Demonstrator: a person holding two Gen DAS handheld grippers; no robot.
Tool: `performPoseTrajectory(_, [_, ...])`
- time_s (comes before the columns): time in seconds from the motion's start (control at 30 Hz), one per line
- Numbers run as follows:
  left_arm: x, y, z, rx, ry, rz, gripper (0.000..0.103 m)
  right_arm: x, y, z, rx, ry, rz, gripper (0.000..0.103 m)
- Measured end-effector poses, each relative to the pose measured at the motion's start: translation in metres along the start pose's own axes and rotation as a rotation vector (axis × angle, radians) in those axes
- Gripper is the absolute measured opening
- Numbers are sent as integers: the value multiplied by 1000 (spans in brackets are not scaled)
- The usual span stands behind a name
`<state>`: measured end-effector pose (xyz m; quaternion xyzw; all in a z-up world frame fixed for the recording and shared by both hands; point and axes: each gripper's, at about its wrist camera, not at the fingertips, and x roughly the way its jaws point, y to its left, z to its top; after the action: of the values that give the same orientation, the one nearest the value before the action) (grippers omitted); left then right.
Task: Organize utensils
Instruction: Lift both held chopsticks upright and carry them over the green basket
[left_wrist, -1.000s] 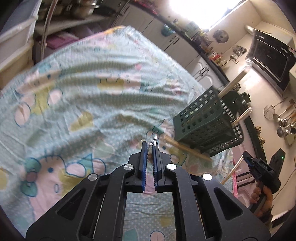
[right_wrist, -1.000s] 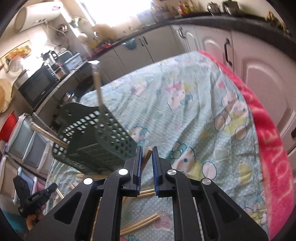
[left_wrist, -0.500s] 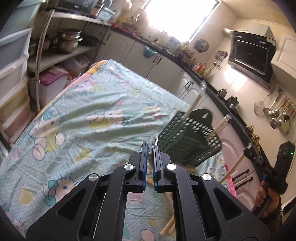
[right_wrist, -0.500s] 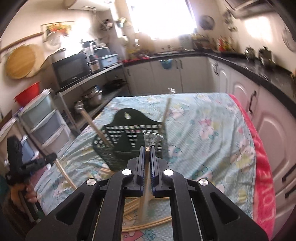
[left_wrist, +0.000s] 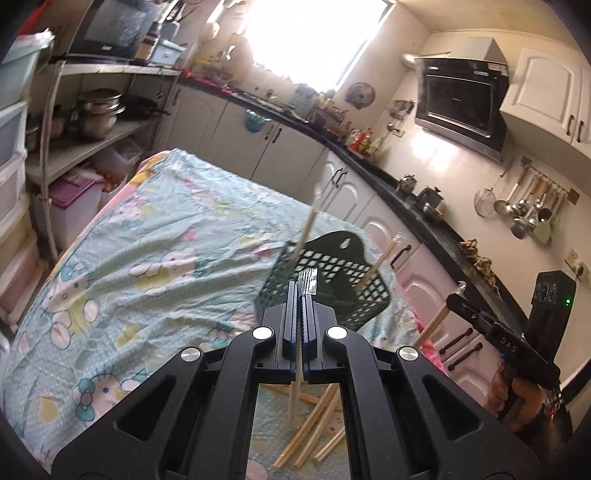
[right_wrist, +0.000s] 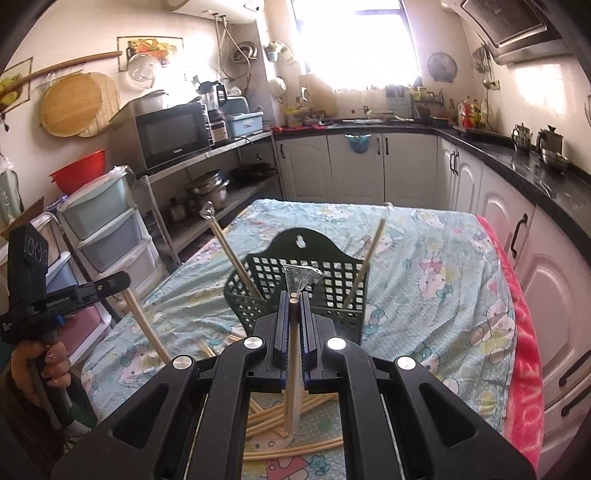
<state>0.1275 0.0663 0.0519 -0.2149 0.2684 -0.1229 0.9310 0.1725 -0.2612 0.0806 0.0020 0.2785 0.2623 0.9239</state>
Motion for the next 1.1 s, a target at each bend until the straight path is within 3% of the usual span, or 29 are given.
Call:
performPoseTrajectory(0.53, [-5, -61, 39, 124, -72, -93, 0, -26, 22, 29, -44, -93, 32, 5])
performPoseTrajectory(1.1, [-21, -94, 88, 214, -192, -98, 0, -41, 44, 79, -100, -207, 58, 5])
